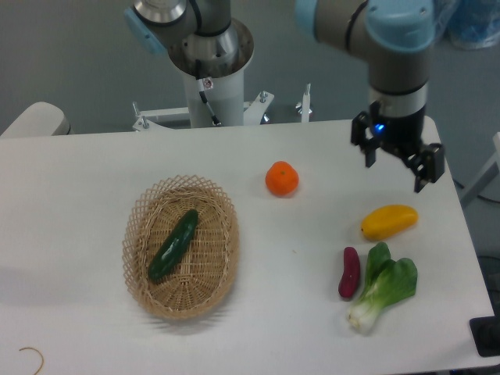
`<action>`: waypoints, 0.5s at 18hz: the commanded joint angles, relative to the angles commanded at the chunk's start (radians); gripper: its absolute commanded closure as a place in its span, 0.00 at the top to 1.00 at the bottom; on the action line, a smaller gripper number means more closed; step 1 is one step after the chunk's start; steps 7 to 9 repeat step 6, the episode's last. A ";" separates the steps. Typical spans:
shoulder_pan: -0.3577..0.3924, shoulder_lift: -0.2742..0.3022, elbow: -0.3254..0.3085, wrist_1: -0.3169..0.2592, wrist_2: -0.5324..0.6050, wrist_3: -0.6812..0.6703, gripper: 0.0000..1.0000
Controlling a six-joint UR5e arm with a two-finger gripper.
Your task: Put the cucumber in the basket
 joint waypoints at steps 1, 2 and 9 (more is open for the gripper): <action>0.000 0.000 -0.002 0.000 0.000 0.000 1.00; 0.000 0.002 -0.002 0.000 0.000 0.000 1.00; -0.006 0.000 -0.005 0.002 -0.003 -0.002 1.00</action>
